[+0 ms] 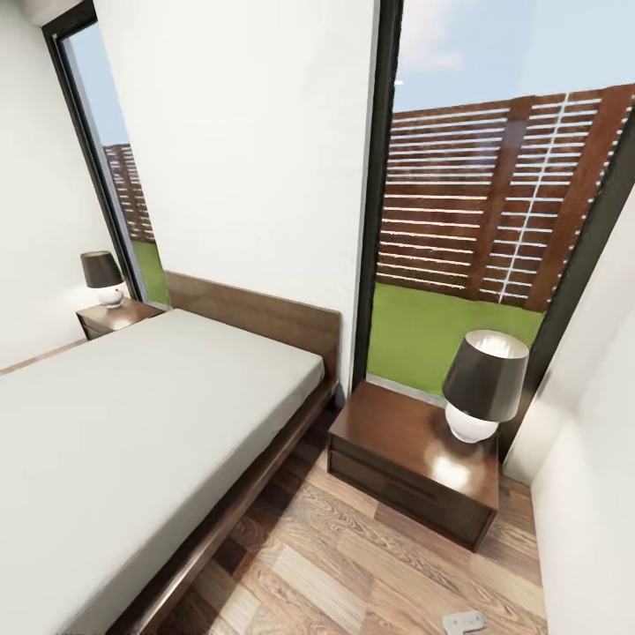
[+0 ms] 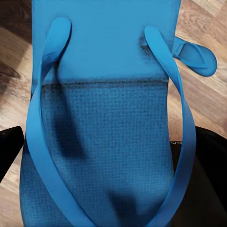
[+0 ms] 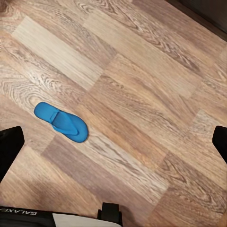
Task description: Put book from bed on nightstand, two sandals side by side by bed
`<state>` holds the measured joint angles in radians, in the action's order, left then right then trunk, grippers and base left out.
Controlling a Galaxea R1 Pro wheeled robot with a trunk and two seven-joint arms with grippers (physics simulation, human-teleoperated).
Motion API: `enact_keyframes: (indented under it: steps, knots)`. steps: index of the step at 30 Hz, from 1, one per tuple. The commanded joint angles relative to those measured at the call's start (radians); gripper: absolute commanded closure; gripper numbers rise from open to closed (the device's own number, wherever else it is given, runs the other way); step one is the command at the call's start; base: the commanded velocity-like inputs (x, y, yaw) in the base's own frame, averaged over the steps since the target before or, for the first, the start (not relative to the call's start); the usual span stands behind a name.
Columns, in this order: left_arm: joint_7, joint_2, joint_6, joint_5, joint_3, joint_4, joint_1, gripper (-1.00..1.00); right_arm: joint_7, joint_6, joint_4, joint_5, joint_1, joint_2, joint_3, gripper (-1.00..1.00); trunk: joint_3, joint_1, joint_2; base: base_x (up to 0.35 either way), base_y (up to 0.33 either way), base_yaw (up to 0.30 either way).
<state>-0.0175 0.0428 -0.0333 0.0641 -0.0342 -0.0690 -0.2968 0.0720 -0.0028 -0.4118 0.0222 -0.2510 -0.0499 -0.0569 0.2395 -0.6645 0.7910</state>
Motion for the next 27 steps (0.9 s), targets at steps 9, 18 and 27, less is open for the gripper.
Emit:
enact_keyframes:
  steps: [9,18,27]
  knots:
    - [-0.002,0.000,-0.003,0.006,-0.004,0.001,-0.001,1.00,0.000,0.000,0.000,0.004,-0.001,0.010,-0.004,-1.00,0.001,0.000,0.001,0.075,-0.053,0.046]
    - [-0.002,0.000,-0.003,0.006,-0.004,0.001,-0.001,1.00,0.000,0.000,0.000,0.004,-0.001,0.012,-0.004,-1.00,0.001,0.000,0.001,0.014,-0.011,0.241]
    - [-0.002,0.000,-0.003,0.006,-0.004,0.001,-0.001,1.00,0.000,0.000,0.000,0.004,-0.001,0.013,-0.004,-1.00,0.001,0.000,0.001,0.001,-0.001,0.074]
